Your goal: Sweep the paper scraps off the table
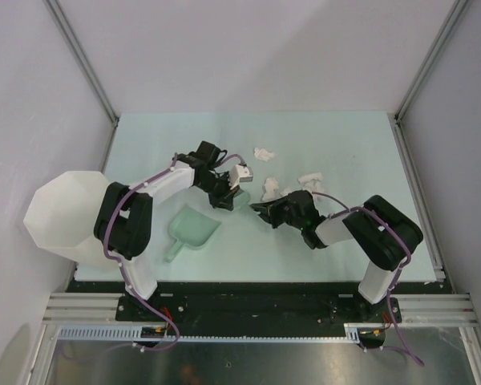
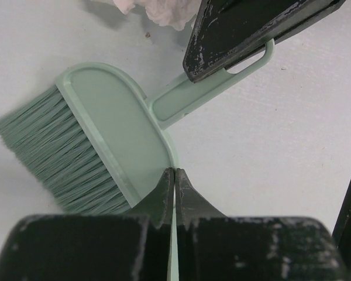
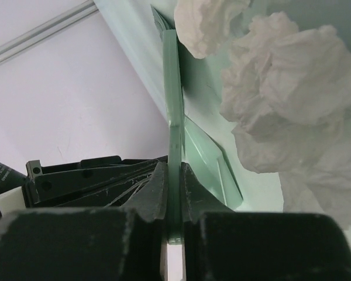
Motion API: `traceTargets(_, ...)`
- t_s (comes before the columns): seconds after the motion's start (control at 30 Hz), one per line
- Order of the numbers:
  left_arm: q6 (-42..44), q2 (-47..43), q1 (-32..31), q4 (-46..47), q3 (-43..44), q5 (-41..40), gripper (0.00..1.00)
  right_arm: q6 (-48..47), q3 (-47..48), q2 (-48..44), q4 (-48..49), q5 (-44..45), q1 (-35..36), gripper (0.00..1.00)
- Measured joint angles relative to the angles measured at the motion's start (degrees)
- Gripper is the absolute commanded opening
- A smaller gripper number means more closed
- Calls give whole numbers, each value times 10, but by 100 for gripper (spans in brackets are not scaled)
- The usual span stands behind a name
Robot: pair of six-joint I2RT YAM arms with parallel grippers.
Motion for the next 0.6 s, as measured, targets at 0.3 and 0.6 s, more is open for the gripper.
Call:
traceTargets(0.3, -43, 0, 7, -3, 16, -1, 100, -108, 16, -23, -31, -28, -24, 0)
traceTargets(0.6, -128, -112, 20, 2, 64, -75, 100, -473, 141, -172, -269, -60, -48, 0)
